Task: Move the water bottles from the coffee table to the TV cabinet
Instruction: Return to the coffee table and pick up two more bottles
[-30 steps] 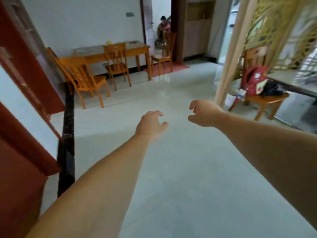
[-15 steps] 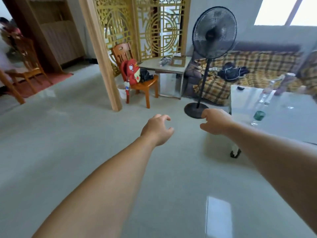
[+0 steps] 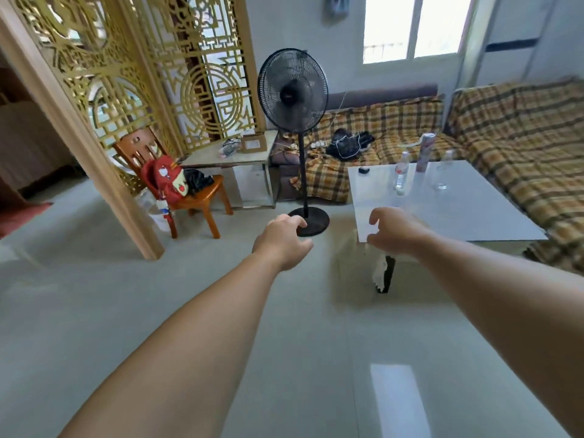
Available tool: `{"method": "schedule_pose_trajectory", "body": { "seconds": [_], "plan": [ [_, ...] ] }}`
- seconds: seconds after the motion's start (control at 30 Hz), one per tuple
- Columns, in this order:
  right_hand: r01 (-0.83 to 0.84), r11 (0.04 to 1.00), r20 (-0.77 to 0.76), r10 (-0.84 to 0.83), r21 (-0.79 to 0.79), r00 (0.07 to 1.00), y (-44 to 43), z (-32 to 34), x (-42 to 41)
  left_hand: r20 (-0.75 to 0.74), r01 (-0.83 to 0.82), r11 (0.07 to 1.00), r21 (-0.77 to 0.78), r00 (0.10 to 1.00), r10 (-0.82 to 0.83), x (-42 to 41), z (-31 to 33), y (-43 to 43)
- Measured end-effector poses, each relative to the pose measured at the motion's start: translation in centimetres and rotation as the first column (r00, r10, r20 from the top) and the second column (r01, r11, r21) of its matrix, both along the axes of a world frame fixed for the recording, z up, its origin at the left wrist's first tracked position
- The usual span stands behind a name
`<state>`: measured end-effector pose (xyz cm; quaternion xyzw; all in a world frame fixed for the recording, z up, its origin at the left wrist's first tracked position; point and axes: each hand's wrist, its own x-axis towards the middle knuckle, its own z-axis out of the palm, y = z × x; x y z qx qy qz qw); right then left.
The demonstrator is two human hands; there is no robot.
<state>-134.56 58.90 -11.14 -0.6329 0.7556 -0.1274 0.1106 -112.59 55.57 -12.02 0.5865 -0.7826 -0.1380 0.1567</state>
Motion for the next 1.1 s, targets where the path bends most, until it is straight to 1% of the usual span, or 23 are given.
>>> {"method": "schedule_pose_trajectory", "body": {
  "seconds": [0.13, 0.2, 0.3, 0.5, 0.73, 0.83, 0.97, 1.1],
  "plan": [
    [0.05, 0.999, -0.016, -0.05, 0.006, 0.999, -1.0, -1.1, -3.7, -0.023, 0.075, 0.997, 0.029, 0.997, -0.074, -4.2, -0.6, -1.7],
    [0.062, 0.998, -0.023, -0.061, 0.019, 0.998, -1.2, -1.5, -4.9, -0.008, 0.098, 0.994, 0.041, 0.995, -0.098, -5.6, -0.8, -2.3],
    [0.089, 0.995, -0.029, -0.088, 0.052, 0.996, -1.8, -1.9, -6.7, 0.007, 0.136, 0.99, 0.048, 0.991, -0.137, -7.4, -1.1, -3.5],
    [0.146, 0.988, -0.048, -0.143, 0.058, 0.989, -4.4, -1.1, -9.2, -0.008, 0.202, 0.978, 0.051, 0.979, -0.202, -10.1, -1.1, -7.8],
    [0.249, 0.965, -0.049, -0.245, 0.085, 0.968, -10.8, -2.4, -11.1, -0.031, 0.3, 0.951, 0.078, 0.954, -0.299, -14.2, -2.7, -16.8],
    [0.282, 0.954, -0.076, -0.275, 0.102, 0.958, -14.9, -2.3, -11.5, -0.069, 0.337, 0.937, 0.093, 0.941, -0.332, -15.5, -2.9, -21.3],
    [0.298, 0.946, -0.108, -0.285, 0.125, 0.952, -19.9, -1.6, -11.6, -0.001, 0.381, 0.915, 0.134, 0.923, -0.384, -15.2, -3.0, -26.7],
    [0.317, 0.941, -0.109, -0.304, 0.123, 0.946, -23.4, -0.8, -12.7, 0.003, 0.362, 0.922, 0.135, 0.931, -0.366, -15.6, -2.5, -31.9]
  ]
}}
